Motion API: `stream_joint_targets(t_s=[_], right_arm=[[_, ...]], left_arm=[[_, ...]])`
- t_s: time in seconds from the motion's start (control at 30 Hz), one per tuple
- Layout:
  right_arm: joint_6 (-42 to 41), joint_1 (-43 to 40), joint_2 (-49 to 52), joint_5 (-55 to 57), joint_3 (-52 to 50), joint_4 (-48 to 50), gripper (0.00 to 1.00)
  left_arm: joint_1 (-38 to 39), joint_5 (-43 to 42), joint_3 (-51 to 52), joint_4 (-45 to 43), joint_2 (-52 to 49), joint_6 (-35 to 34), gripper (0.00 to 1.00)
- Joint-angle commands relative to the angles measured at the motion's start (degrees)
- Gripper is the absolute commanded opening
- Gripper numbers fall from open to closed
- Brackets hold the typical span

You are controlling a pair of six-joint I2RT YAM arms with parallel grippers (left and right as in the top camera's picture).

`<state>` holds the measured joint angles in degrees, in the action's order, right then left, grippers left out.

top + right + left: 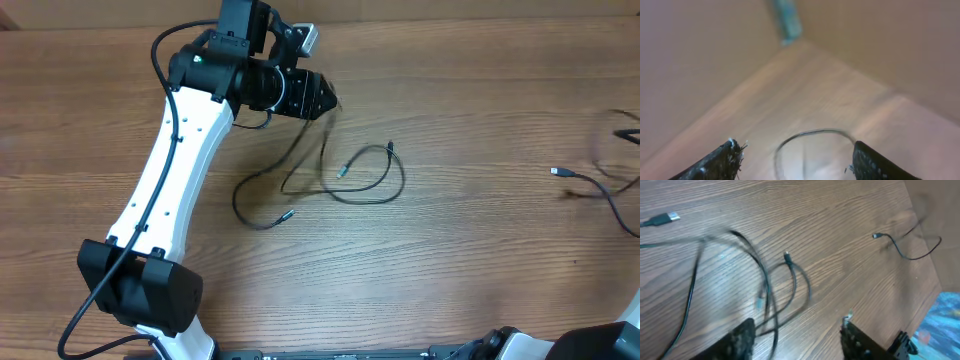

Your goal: Untangle cables

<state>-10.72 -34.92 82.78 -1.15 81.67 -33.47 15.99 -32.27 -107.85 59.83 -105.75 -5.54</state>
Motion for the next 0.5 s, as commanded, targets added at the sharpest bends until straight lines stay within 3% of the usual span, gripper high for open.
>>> stream_joint_targets(t_s=[0.0, 0.1, 0.27, 0.47], right_arm=[[-0.39, 1.66, -0.5, -23.63, 1.22, -0.17, 0.7], [-0.37, 5.49, -0.52, -31.41, 1.22, -4.26, 0.73], [6.38, 14.08, -0.28, -30.86, 1.2, -14.58, 0.83], [6.67, 25.31, 2.58, -29.2, 0.85, -21.68, 0.87]], left_arm=[[-1.2, 2.56, -1.4, 0.5, 1.05, 2.58, 0.61], [-2.99, 5.66, -1.42, 1.66, 1.53, 2.34, 0.62], [-8.26, 20.26, -1.44, 7.1, 2.45, -8.55, 0.62], [-13.77, 21.97, -1.42, 11.72, 2.49, -12.33, 0.66]])
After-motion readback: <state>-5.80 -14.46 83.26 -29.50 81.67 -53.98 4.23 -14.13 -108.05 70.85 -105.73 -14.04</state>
